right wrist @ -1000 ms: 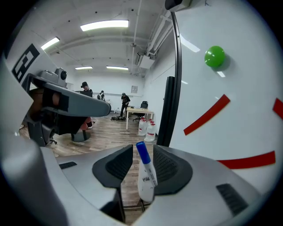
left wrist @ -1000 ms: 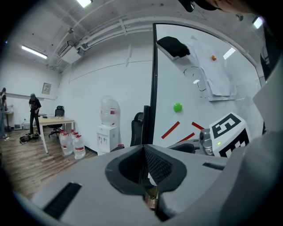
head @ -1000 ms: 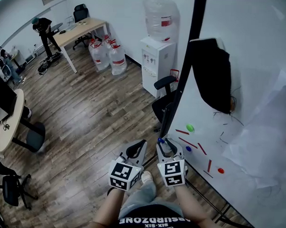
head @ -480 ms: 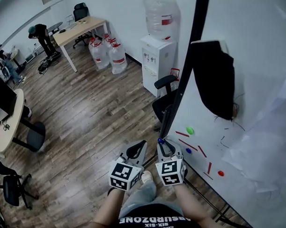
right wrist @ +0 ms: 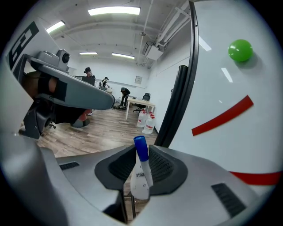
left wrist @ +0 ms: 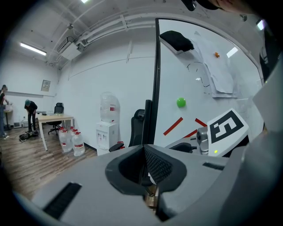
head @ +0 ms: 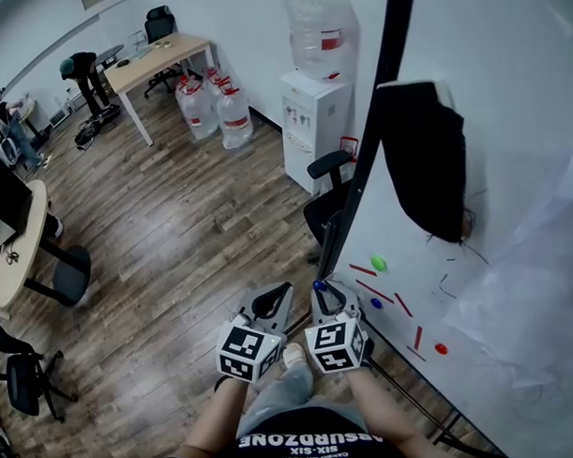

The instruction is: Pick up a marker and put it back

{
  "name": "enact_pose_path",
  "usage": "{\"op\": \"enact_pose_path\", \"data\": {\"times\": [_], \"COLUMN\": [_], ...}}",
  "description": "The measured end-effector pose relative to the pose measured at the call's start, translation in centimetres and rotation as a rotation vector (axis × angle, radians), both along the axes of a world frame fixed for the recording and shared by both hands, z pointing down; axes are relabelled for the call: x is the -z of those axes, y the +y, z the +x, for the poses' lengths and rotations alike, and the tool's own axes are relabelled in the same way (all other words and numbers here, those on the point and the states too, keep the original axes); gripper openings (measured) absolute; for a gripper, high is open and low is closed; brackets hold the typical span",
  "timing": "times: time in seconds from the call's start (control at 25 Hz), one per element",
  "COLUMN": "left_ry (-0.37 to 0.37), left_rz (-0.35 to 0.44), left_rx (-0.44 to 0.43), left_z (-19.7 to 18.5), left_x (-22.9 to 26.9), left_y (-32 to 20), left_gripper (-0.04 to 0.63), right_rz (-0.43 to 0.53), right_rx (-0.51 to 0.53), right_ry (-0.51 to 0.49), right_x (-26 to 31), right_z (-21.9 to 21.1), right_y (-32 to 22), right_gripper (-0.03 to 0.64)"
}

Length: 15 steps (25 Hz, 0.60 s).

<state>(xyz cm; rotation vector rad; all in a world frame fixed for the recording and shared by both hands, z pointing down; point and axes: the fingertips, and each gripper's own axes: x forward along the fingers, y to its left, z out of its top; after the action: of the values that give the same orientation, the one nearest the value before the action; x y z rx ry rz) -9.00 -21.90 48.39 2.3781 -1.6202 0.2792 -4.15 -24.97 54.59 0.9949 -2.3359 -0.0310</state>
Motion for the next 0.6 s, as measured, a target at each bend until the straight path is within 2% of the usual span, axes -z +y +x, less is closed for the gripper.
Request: {"op": "enact_pose_path", "data": {"times": [0.6], "left_ry": [-0.002], "left_rz": [0.010], "left_rx": [-0.001], "left_z": [0.0], "left_x": [0.2], "left_y": [0.7], "left_gripper": [0.008], "right_rz": [0.036], "right_rx": [-0.001], "right_ry": [-0.024], "right_x": [1.1], "right_z": [0.3], "right_y": [0.7], "right_gripper": [0.064]}}
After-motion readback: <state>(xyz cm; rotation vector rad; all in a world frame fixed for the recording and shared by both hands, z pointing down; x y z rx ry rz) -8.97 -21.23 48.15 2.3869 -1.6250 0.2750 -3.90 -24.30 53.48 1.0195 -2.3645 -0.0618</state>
